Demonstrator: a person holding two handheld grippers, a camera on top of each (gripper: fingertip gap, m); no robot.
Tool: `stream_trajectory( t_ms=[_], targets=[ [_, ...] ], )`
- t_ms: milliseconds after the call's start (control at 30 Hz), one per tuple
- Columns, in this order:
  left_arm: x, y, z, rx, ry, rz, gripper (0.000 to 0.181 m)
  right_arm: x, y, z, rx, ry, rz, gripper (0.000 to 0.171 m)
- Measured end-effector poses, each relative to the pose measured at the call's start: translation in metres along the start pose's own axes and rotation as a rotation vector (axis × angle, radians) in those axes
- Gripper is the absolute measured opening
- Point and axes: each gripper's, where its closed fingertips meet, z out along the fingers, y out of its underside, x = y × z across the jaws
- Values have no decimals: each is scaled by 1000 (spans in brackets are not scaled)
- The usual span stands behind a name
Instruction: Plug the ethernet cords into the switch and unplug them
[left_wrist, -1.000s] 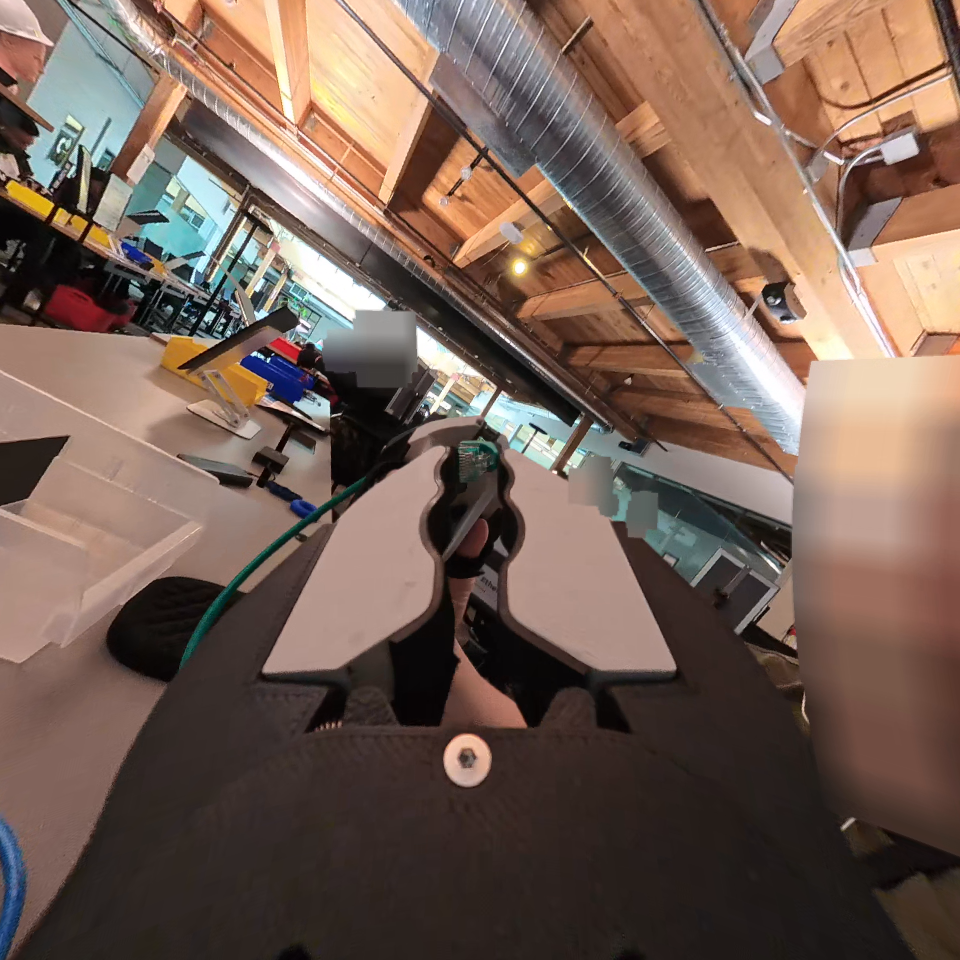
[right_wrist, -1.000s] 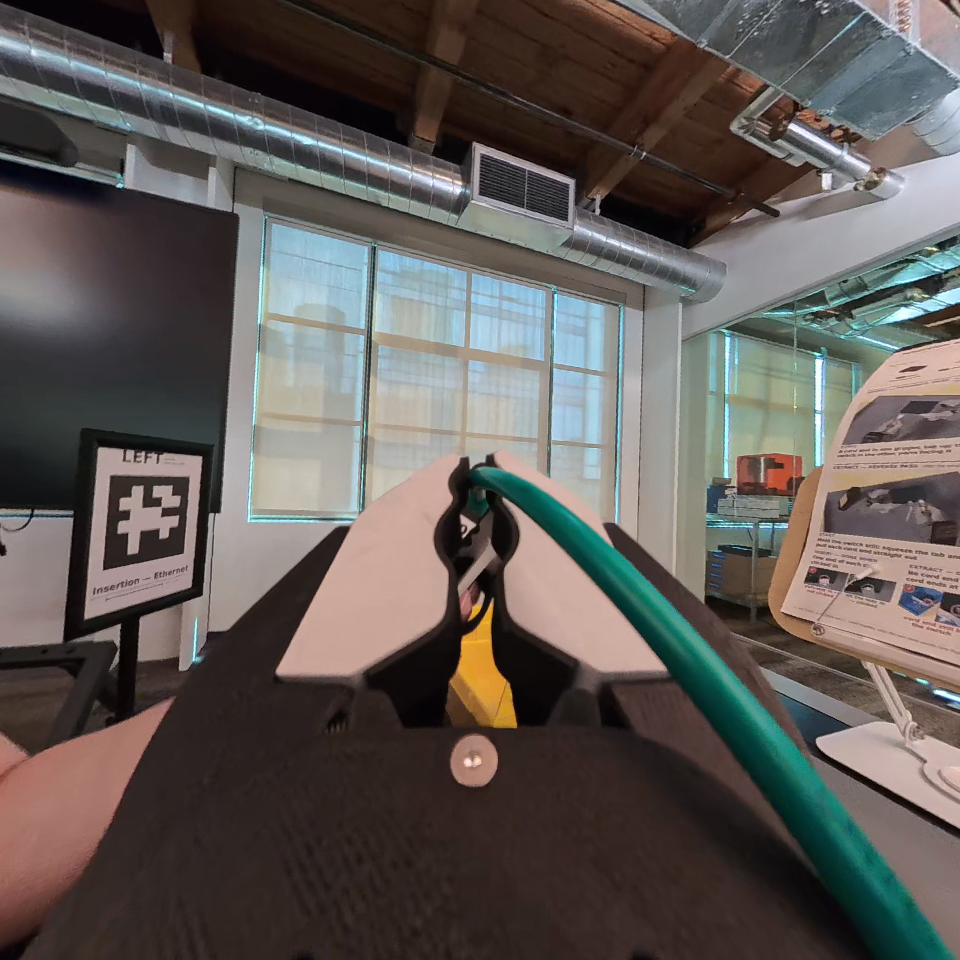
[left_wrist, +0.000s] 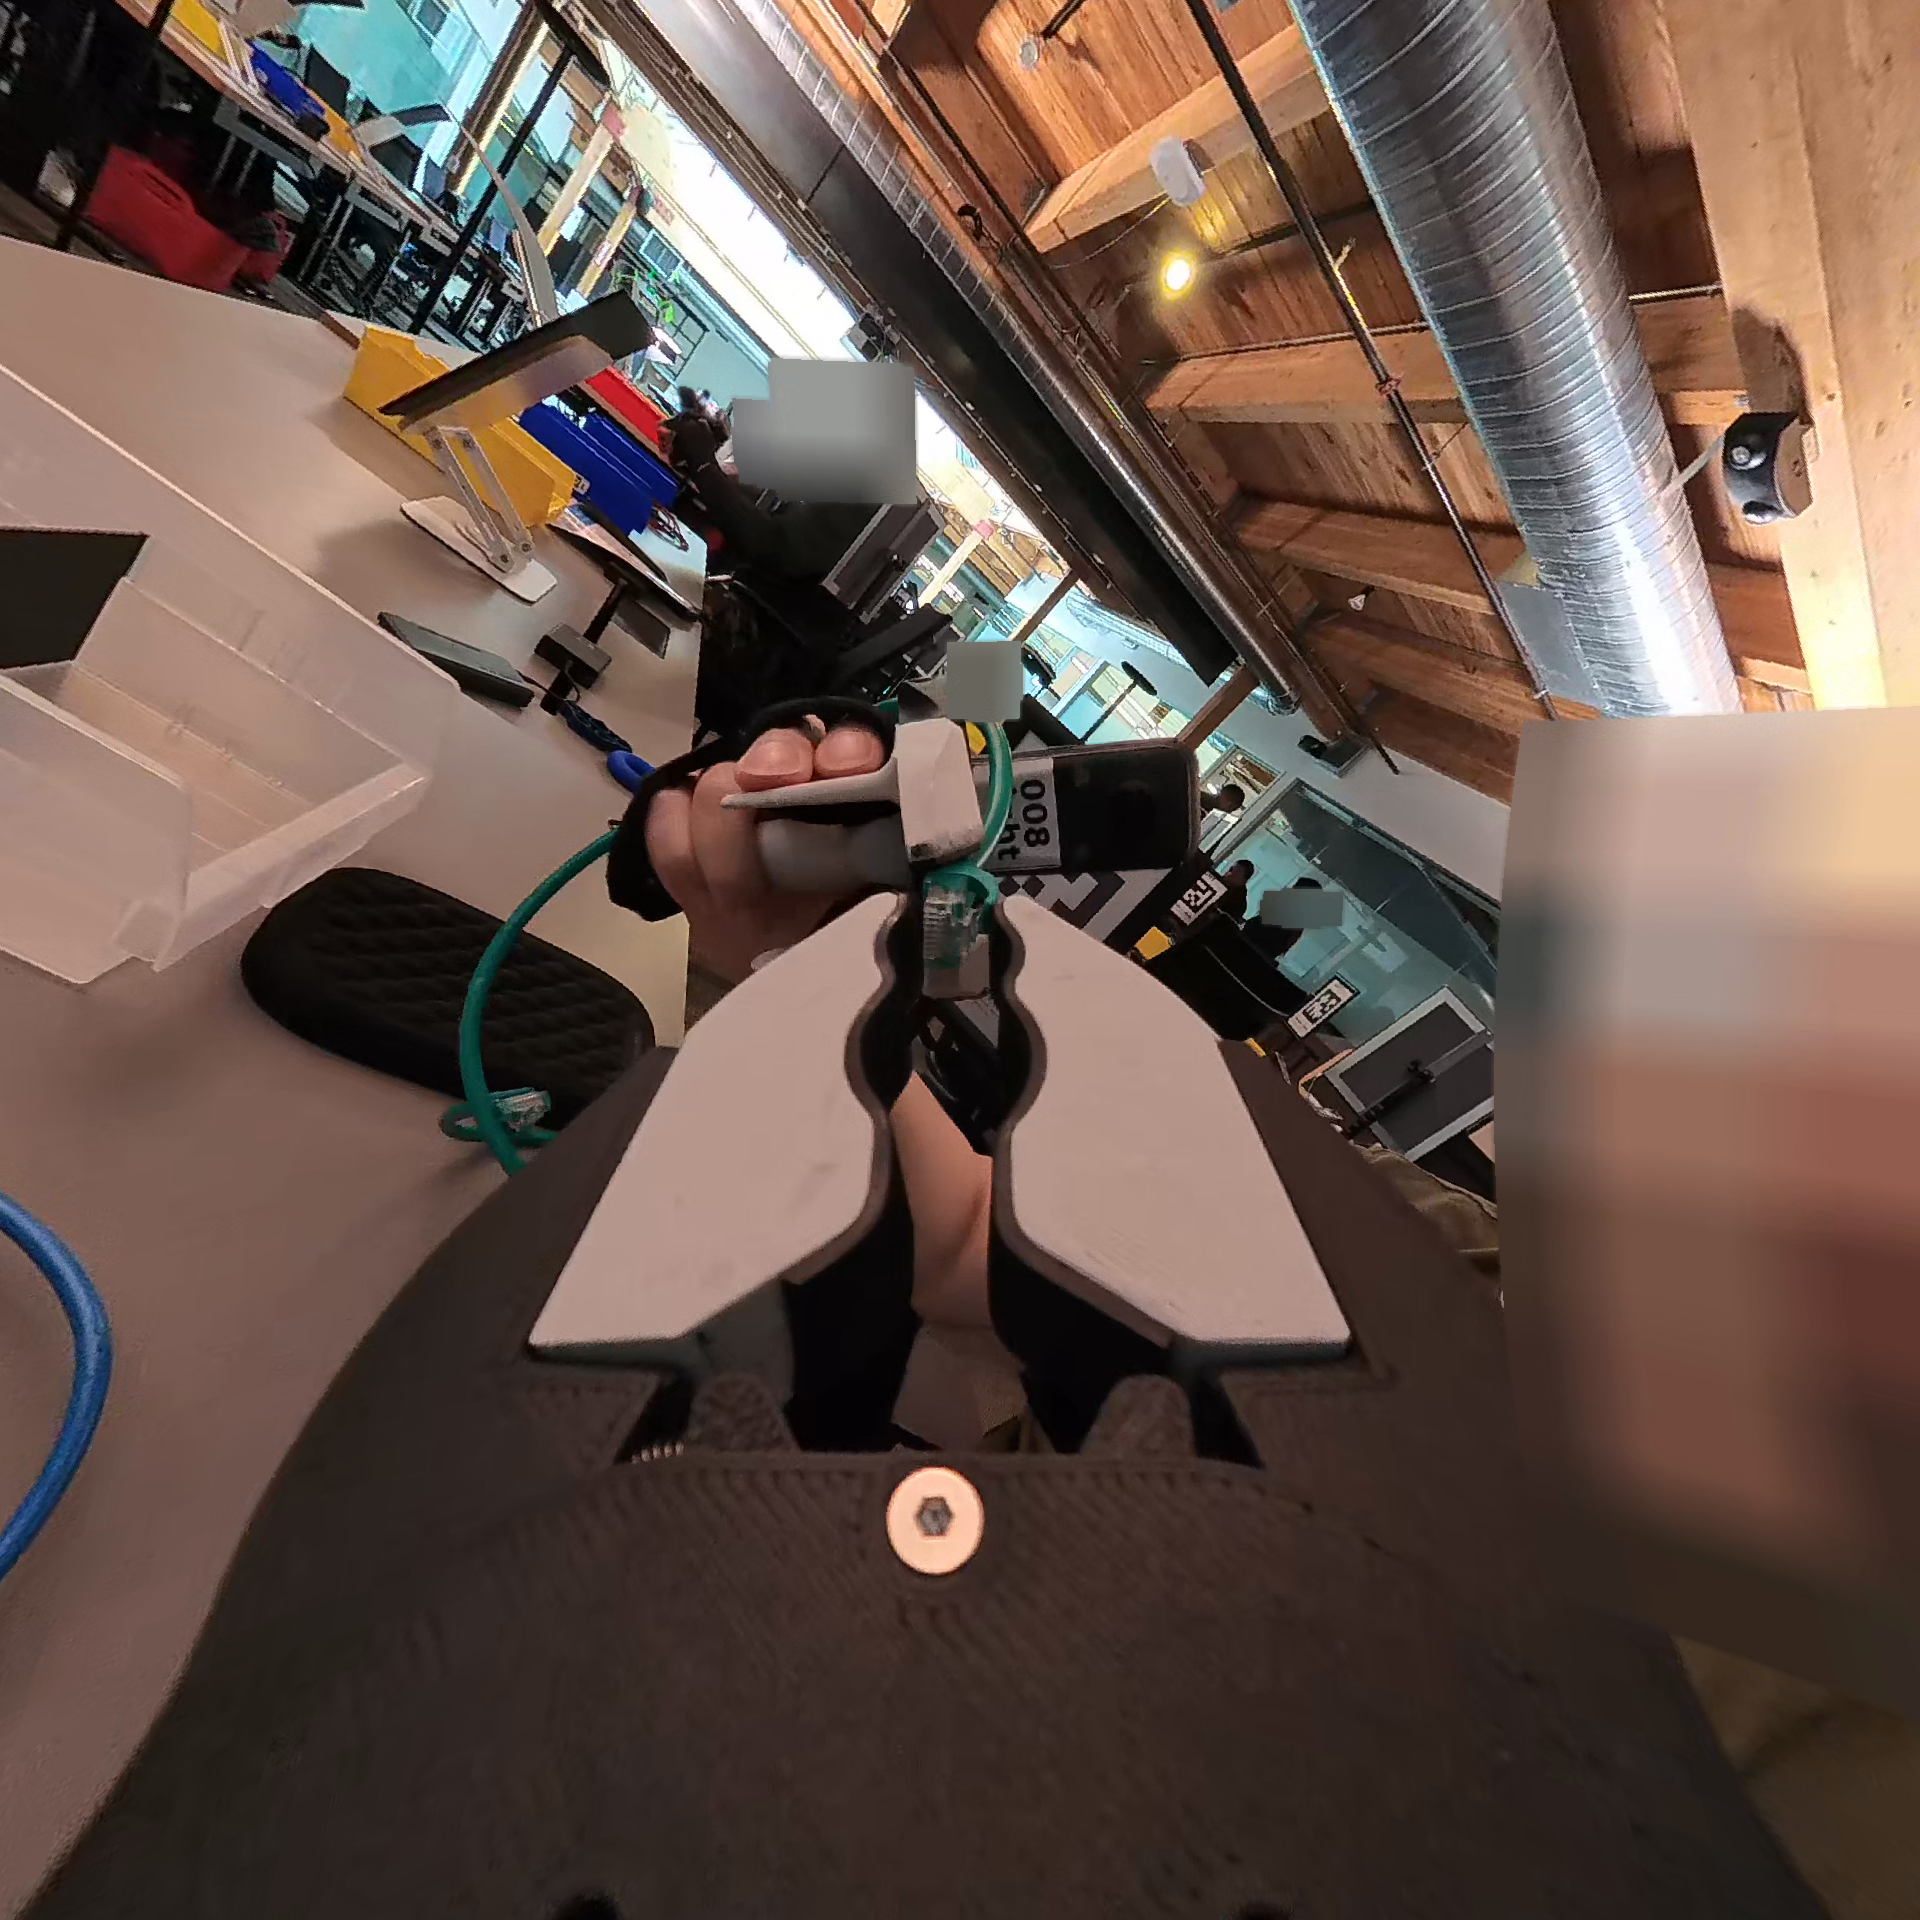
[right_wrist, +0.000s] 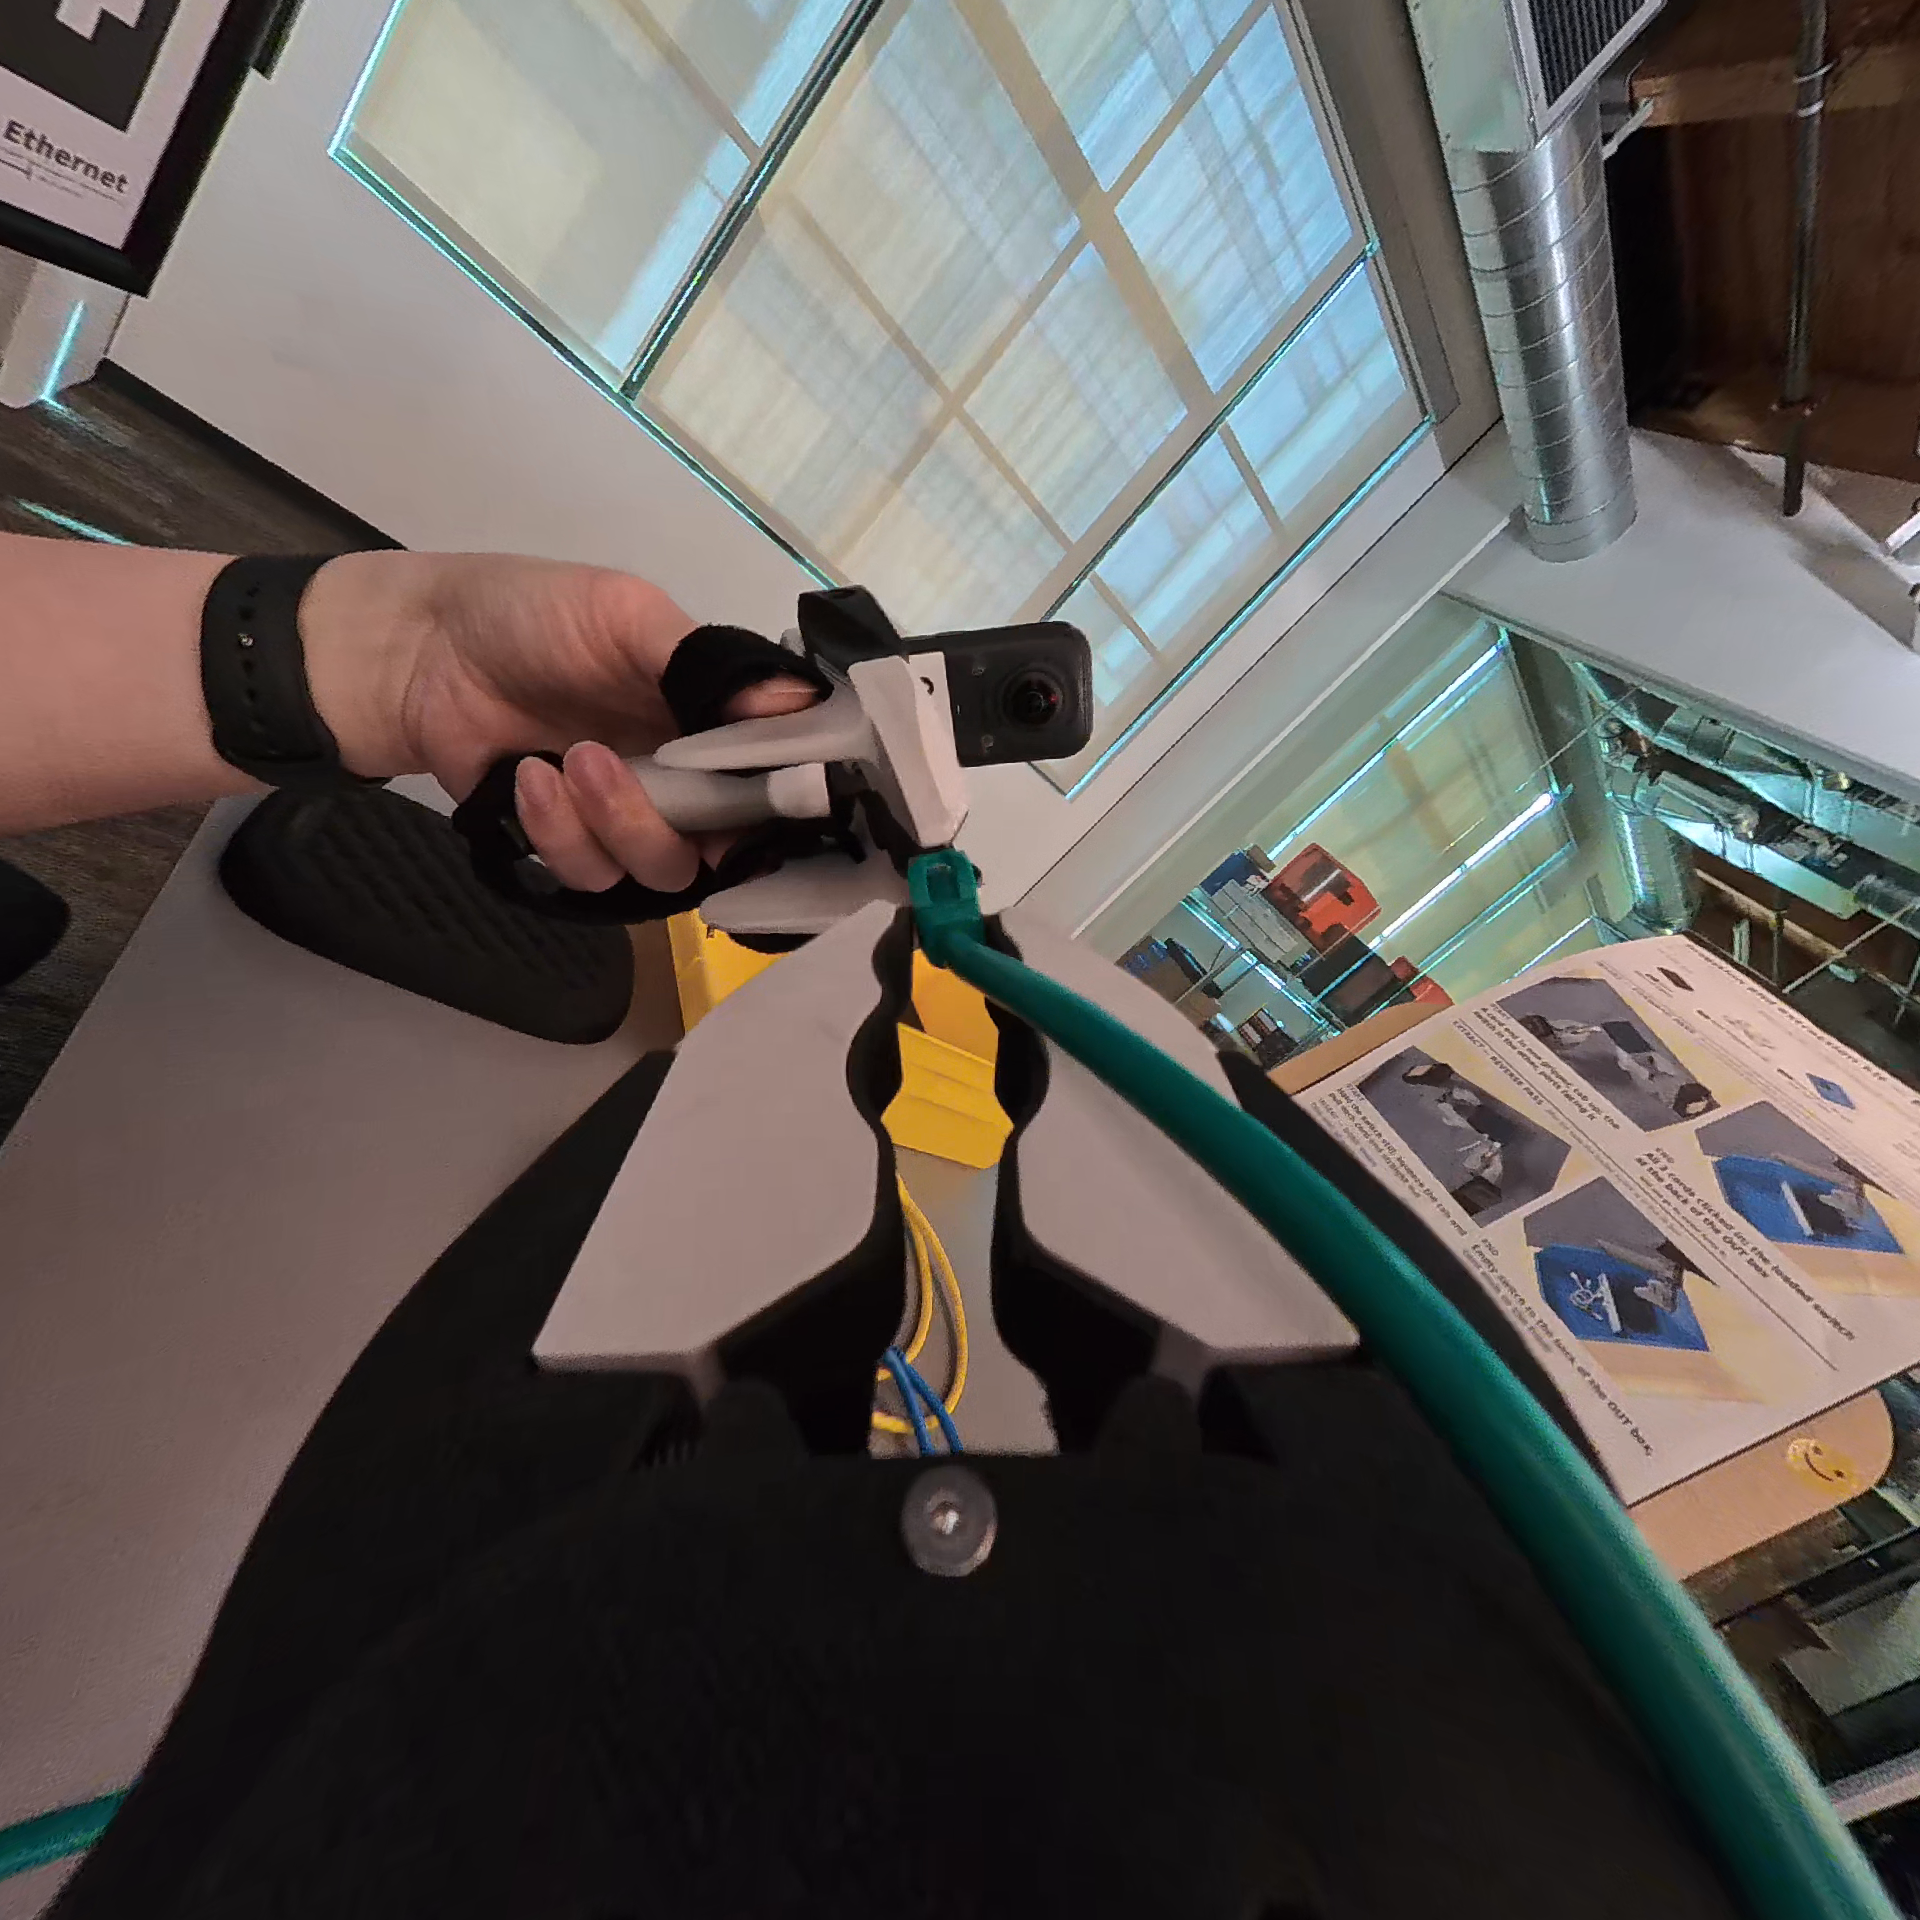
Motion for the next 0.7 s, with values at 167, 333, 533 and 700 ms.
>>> stream_trajectory(
  t_ms=[167,333,533,700],
  targets=[
    [-5,2,-2,-3,-16,-11,11,-3,7,0,-52,-24,16,12],
    [-6,2,-2,11,-71,86,14,-3,6,-1,-69,17,4,13],
    [-58,39,-72,-81,-637,329,51,-8,21,-22,-112,87,97,13],
    [-111,84,-139,-171,-984,308,67,-18,53,-24,-163,113,200,14]
  ],
)
